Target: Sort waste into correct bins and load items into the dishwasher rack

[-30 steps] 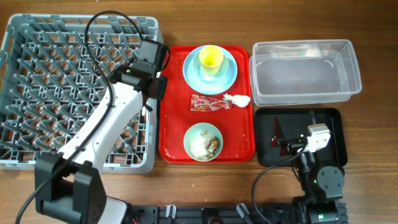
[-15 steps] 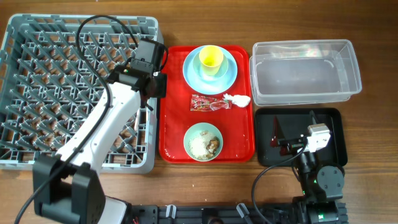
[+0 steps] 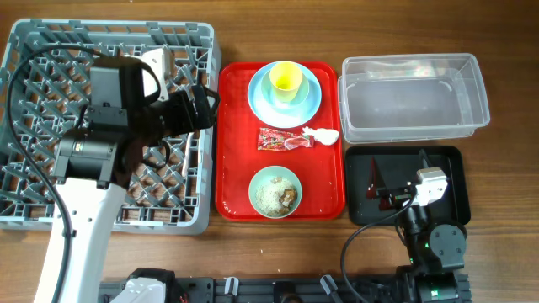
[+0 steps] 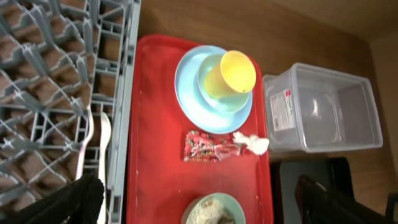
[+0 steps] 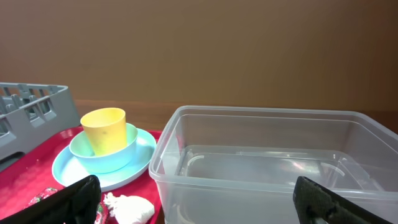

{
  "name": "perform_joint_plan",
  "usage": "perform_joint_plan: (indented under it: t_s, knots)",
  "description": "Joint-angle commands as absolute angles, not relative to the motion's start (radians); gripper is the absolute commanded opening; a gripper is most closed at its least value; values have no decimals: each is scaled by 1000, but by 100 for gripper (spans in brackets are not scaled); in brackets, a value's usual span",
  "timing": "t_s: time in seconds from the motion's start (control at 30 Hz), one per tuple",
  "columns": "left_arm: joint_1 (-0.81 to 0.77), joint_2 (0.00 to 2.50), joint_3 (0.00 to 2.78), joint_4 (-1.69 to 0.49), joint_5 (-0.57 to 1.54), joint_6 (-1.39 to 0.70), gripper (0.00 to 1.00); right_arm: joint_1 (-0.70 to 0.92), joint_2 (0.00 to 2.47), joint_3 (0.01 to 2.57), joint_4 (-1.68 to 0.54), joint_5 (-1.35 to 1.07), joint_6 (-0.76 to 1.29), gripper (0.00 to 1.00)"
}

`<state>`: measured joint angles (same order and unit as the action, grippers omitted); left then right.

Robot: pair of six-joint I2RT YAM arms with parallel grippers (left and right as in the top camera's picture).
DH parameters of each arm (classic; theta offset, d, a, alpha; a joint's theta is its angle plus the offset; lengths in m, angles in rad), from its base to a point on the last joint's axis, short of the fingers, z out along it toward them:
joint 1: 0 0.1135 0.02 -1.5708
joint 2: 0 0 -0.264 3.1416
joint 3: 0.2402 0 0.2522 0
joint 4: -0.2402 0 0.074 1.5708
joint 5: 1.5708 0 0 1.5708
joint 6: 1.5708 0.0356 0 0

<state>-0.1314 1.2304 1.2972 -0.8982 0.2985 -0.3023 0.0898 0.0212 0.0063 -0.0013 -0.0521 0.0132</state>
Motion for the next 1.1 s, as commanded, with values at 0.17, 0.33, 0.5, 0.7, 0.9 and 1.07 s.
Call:
perform_joint_plan:
  t_s: [0.17, 0.33, 0.5, 0.7, 0.9, 1.07]
  knots:
    - [-126, 1227, 1311, -907, 324, -307, 100, 85, 17, 5, 1, -57, 7, 100]
    - [-126, 1227, 1311, -907, 324, -307, 100, 84, 49, 5, 1, -57, 7, 100]
    - [-126, 1227, 1311, -907, 324, -307, 100, 84, 76, 5, 1, -57, 6, 100]
    - [-126, 1227, 1311, -907, 324, -307, 100, 84, 76, 5, 19, -29, -28, 100]
    - [-126, 1227, 1311, -907, 324, -307, 100, 85, 76, 5, 103, -81, -11, 100]
    - [-126, 1227, 1311, -907, 324, -307, 100, 85, 96, 177, 34, -232, 238, 100]
